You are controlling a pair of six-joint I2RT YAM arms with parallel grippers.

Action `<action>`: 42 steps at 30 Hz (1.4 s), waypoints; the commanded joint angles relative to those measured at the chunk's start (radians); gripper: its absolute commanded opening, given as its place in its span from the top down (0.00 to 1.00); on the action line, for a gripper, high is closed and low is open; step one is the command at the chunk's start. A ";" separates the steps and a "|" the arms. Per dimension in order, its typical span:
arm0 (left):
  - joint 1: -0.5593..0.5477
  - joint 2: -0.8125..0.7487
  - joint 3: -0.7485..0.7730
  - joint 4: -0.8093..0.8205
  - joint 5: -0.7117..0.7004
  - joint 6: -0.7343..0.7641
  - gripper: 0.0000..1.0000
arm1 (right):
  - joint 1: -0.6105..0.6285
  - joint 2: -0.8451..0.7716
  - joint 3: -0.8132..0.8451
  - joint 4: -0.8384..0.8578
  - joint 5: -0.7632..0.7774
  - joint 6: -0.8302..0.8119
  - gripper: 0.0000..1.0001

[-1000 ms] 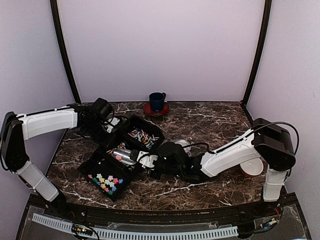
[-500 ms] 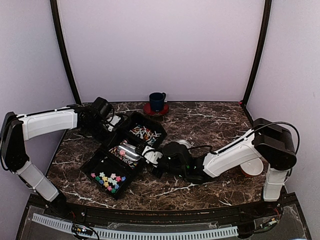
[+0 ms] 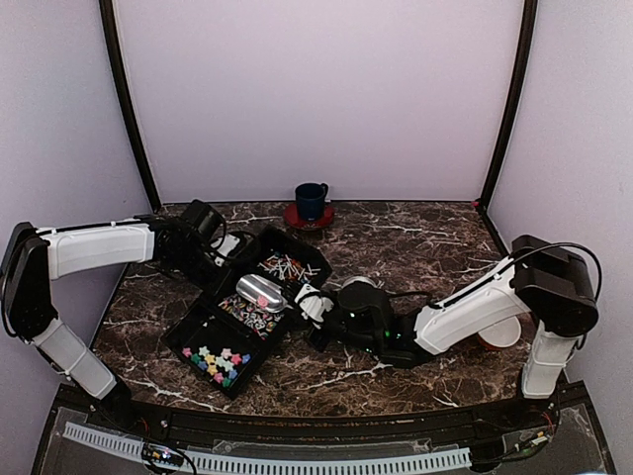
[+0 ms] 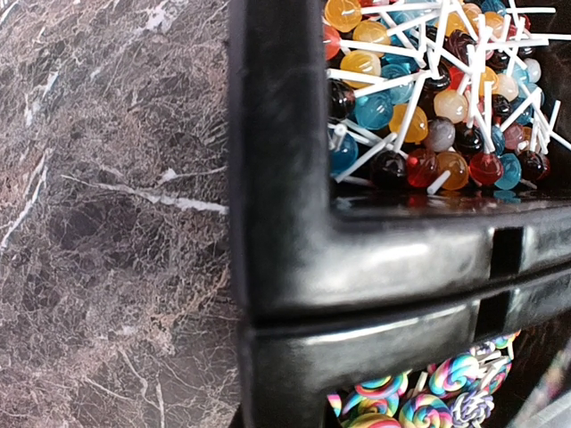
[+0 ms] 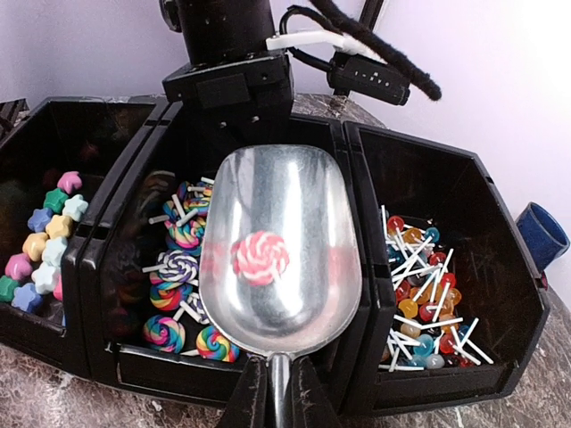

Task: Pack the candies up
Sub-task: Place the fake candies in the packing bottle.

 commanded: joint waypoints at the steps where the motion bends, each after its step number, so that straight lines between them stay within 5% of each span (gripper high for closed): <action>1: 0.022 -0.062 0.001 0.069 0.065 -0.023 1.00 | -0.005 -0.063 -0.029 0.082 -0.011 0.011 1.00; 9: 0.061 -0.042 -0.004 0.066 0.081 -0.042 1.00 | -0.007 -0.232 -0.049 -0.197 -0.002 -0.005 1.00; 25: 0.081 -0.049 -0.020 0.080 0.087 -0.047 1.00 | -0.006 -0.615 0.111 -1.135 0.257 0.116 1.00; 33: 0.082 -0.046 -0.019 0.080 0.092 -0.049 1.00 | -0.007 -0.628 0.212 -1.482 0.323 0.249 1.00; 42: 0.082 -0.049 -0.022 0.082 0.092 -0.049 1.00 | -0.007 -0.592 0.288 -1.667 0.311 0.300 1.00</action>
